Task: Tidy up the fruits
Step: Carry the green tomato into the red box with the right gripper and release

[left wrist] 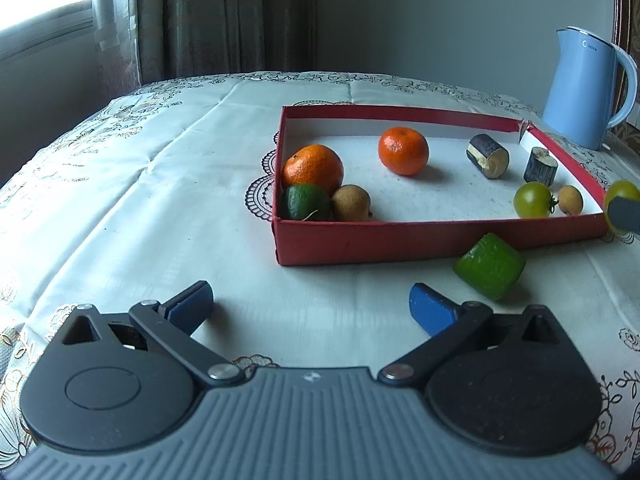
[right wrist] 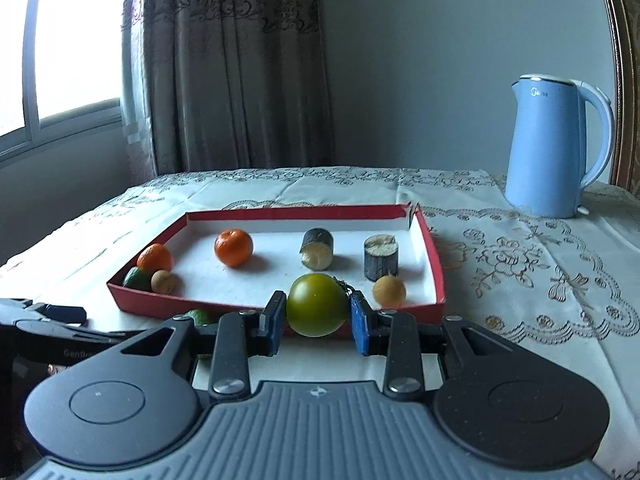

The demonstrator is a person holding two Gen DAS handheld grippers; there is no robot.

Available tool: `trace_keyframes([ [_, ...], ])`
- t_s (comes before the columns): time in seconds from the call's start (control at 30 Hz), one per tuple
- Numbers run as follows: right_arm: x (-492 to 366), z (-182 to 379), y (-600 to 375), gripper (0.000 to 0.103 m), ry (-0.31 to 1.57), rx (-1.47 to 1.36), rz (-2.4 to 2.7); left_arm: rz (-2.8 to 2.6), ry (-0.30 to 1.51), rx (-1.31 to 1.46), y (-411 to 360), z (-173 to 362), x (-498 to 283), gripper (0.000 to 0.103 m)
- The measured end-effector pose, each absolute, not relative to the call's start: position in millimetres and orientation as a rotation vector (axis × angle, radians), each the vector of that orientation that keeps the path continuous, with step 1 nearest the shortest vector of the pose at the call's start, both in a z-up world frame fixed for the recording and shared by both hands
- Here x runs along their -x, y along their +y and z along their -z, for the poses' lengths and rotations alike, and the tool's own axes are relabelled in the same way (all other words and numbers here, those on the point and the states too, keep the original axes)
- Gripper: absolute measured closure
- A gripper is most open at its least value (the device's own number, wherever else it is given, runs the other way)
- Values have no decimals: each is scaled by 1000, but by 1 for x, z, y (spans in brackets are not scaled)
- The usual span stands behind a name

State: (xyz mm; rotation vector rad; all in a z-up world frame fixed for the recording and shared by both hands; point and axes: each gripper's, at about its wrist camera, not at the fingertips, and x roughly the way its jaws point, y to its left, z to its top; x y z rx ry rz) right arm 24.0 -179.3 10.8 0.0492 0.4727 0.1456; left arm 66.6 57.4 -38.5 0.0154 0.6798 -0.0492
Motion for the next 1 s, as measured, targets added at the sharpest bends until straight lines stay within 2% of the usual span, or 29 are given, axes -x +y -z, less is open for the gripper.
trace_keyframes([
  [0.27, -55, -18, -184, 70, 466, -21, -124, 49, 679, -16, 58, 39, -67, 0],
  [1.0, -143, 11, -174, 70, 640, 4, -98, 49, 679, -16, 57, 38, -67, 0],
])
